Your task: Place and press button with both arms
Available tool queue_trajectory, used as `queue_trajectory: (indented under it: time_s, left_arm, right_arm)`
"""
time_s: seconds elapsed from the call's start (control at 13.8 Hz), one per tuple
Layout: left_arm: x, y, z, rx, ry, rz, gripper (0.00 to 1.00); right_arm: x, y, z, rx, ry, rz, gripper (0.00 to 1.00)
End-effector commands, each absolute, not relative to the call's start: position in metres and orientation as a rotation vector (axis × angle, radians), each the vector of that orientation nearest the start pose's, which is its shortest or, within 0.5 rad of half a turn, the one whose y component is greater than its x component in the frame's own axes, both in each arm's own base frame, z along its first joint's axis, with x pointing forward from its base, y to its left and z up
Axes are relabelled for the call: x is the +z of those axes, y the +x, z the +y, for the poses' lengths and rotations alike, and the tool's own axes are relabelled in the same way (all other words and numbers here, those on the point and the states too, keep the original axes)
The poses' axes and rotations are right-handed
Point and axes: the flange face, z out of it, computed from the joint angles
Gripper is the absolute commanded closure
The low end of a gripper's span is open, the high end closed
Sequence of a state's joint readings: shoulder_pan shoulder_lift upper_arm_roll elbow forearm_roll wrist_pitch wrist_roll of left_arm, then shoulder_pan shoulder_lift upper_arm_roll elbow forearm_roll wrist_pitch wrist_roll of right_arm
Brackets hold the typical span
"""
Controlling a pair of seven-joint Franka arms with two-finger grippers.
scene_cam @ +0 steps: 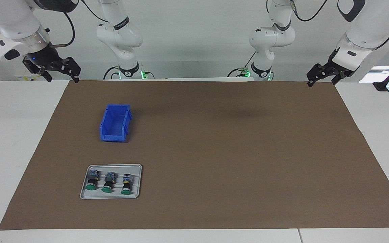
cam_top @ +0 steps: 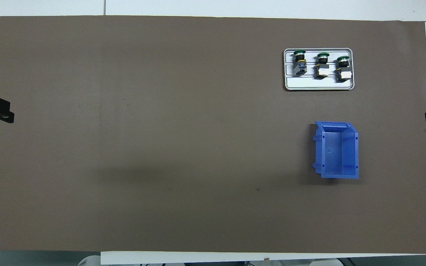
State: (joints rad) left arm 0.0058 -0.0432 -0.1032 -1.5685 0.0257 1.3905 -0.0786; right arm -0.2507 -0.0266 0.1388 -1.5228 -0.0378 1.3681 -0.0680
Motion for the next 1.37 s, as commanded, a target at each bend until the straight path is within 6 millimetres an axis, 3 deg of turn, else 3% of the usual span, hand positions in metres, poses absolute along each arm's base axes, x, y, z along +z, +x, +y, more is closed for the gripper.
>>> queue_trajectory:
  time_s: [0.0, 0.58, 0.79, 1.01, 1.08, 1.3]
  left_arm:
    - [0.634, 0.511, -0.046, 0.199, -3.098, 0.029, 0.0]
    - [0.635, 0.508, -0.051, 0.219, -3.094, 0.038, 0.0]
    - [0.634, 0.508, -0.051, 0.224, -3.092, 0.038, 0.0]
    - [0.634, 0.507, -0.052, 0.224, -3.091, 0.031, 0.0]
    - [0.634, 0.508, -0.052, 0.221, -3.092, 0.028, 0.0]
    - [0.634, 0.509, -0.052, 0.216, -3.092, 0.026, 0.0]
  right_arm:
    - [0.645, 0.518, -0.057, 0.216, -3.157, 0.078, 0.0]
    - [0.644, 0.514, -0.067, 0.229, -3.148, 0.084, 0.0]
    - [0.64, 0.541, -0.027, 0.062, -3.181, -0.086, 0.0]
    - [0.595, 0.593, 0.016, 0.008, -3.172, -0.153, 0.0]
    - [0.561, 0.615, 0.027, 0.035, -3.162, -0.174, 0.0]
    - [0.493, 0.678, 0.057, -0.064, -3.128, -0.184, 0.0]
